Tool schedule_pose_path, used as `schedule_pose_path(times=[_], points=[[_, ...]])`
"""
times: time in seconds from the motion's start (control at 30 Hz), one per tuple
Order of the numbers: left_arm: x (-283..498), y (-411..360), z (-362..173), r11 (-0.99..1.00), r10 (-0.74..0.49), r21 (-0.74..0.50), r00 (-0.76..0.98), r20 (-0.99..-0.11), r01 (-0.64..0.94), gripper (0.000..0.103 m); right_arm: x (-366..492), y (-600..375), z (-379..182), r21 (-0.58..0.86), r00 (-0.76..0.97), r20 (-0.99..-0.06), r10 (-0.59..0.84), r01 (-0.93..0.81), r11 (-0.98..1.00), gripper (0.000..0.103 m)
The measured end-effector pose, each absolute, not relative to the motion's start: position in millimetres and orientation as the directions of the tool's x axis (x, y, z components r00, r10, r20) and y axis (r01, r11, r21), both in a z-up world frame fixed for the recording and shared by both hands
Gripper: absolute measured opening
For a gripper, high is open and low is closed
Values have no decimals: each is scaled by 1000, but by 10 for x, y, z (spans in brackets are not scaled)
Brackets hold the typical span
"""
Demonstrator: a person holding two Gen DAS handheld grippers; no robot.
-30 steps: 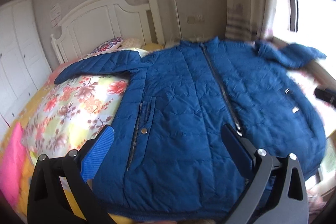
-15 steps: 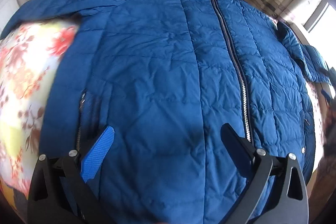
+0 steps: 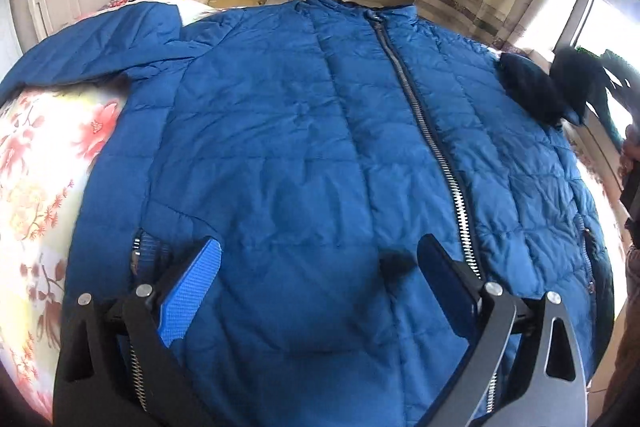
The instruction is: Fold large clothes
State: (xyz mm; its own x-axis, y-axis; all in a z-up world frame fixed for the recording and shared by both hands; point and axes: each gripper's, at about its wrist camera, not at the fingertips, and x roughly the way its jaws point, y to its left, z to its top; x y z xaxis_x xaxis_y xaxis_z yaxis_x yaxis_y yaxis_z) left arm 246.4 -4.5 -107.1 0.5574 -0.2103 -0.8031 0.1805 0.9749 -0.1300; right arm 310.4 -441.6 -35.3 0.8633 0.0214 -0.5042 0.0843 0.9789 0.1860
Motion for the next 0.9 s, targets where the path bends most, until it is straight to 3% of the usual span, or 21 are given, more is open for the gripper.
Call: schedule_pose_path(times=[0.13,0.27,0.3,0.37,0.5,0.53,0.63,0.73,0.83,0.9], points=[[2398,-46,-984,962,-268,-192,562,-783,191,98,3219,-3365,-481,83,804,-555,214,-203,976,31],[2354,47,-895,970,-244,-180,594,-767,166,98,3398,-2667,-1090,-8,635,-740,221,-336,942,34],[2353,106,-880,972,-234,-177,597,-767,153,98,3466,-2647,-1276,13,578,-787,216,-336,942,41],[2342,192,-861,976,-219,-171,603,-767,137,98,3497,-2678,-1454,45,550,-804,227,-324,945,45],[2330,229,-787,985,-165,-101,630,-759,137,98,3266,-2854,-1203,135,510,-808,294,-325,936,84],[2343,208,-762,986,-157,-84,637,-755,143,98,3200,-2916,-1118,151,519,-799,304,-316,937,86],[2406,-5,-632,980,-158,-32,676,-720,195,98,2831,-3313,-861,202,596,-741,309,-241,949,86],[2552,-442,-546,958,-173,51,706,-687,284,98,2507,-3838,-860,238,655,-720,227,-74,968,85],[2723,-1099,-521,892,-199,177,712,-673,416,98,2218,-4148,-1046,219,653,-743,148,28,975,73],[2829,-1660,-535,810,-217,288,718,-661,510,98,2059,-4222,-1150,240,641,-750,162,36,970,72]])
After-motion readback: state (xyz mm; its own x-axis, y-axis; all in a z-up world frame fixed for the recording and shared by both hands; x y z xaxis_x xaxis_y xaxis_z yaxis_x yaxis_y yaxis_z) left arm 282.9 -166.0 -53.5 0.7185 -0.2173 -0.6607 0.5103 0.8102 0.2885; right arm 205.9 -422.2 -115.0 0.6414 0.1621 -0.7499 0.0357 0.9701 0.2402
